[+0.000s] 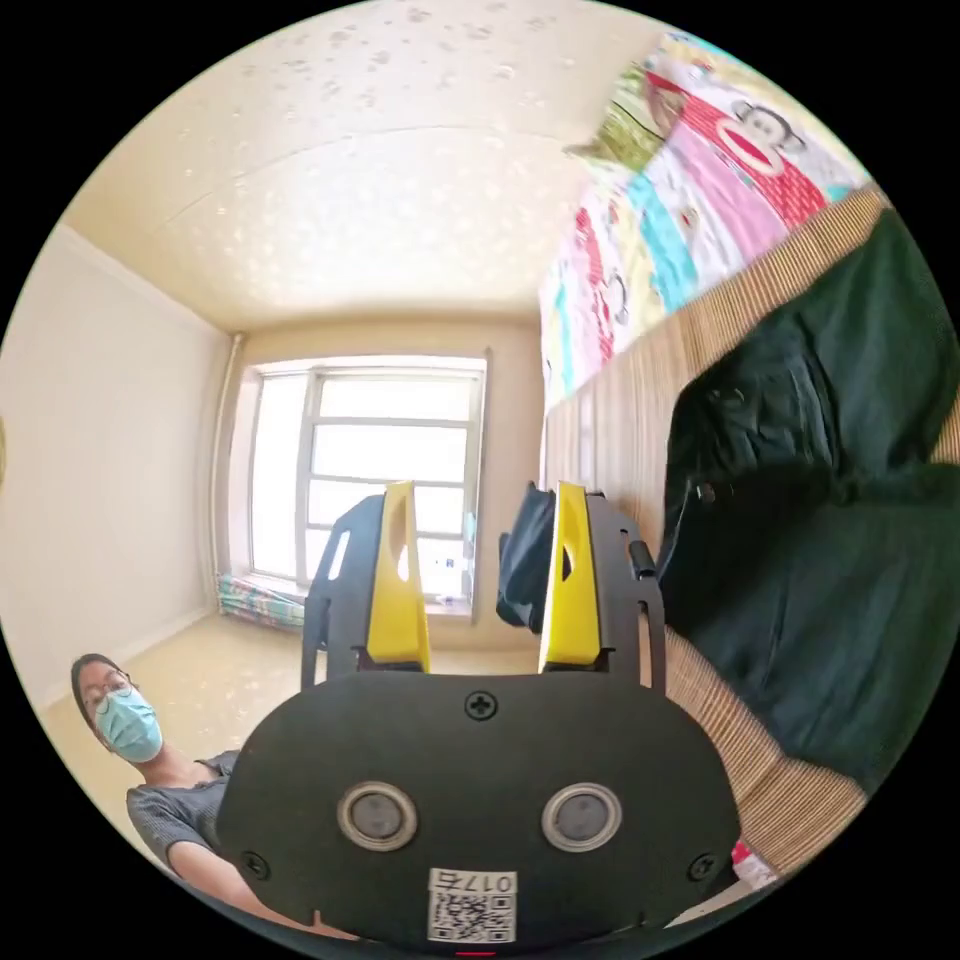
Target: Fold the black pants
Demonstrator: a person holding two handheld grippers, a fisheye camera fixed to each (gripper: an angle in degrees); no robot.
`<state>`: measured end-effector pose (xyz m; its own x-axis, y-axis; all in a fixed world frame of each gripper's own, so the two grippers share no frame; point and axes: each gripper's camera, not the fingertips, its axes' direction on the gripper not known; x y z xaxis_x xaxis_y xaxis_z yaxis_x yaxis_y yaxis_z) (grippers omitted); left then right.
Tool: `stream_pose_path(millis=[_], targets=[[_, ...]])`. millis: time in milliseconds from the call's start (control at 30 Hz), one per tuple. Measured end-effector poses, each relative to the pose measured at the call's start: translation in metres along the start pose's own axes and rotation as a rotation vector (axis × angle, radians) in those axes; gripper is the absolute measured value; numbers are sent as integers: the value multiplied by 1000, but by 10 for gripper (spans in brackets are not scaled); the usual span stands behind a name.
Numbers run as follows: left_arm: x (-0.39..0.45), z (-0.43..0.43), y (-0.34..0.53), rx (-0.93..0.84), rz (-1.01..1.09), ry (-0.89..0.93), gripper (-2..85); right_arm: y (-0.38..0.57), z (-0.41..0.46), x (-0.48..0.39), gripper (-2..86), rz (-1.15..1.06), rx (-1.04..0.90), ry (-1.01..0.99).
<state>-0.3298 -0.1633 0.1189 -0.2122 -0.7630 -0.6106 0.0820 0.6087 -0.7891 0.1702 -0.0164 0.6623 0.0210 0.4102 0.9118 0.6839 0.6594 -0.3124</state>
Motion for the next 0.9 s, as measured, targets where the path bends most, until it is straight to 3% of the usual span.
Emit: stream_pose_path(millis=[133,300,600,700,800,900], targets=[[-46,-48,20,20,-142,33,73,68,-18,92,152,205,-51,44],[-46,-76,-35,-16,-124,-14,104,168,-115,151,127,388,119,52],[-40,-8,-259,-368,77,-167,124,333,-265,140,87,489,550,23],[-71,12,-317,-431,3,-203,129,396,-289,124,85,498,671,27],[-118,7,-361,-400,-182,-198,148,464,-301,109,84,510,779,14],[-141,1,-392,-391,-224,-201,138,538,-305,95,83,542,882,15]])
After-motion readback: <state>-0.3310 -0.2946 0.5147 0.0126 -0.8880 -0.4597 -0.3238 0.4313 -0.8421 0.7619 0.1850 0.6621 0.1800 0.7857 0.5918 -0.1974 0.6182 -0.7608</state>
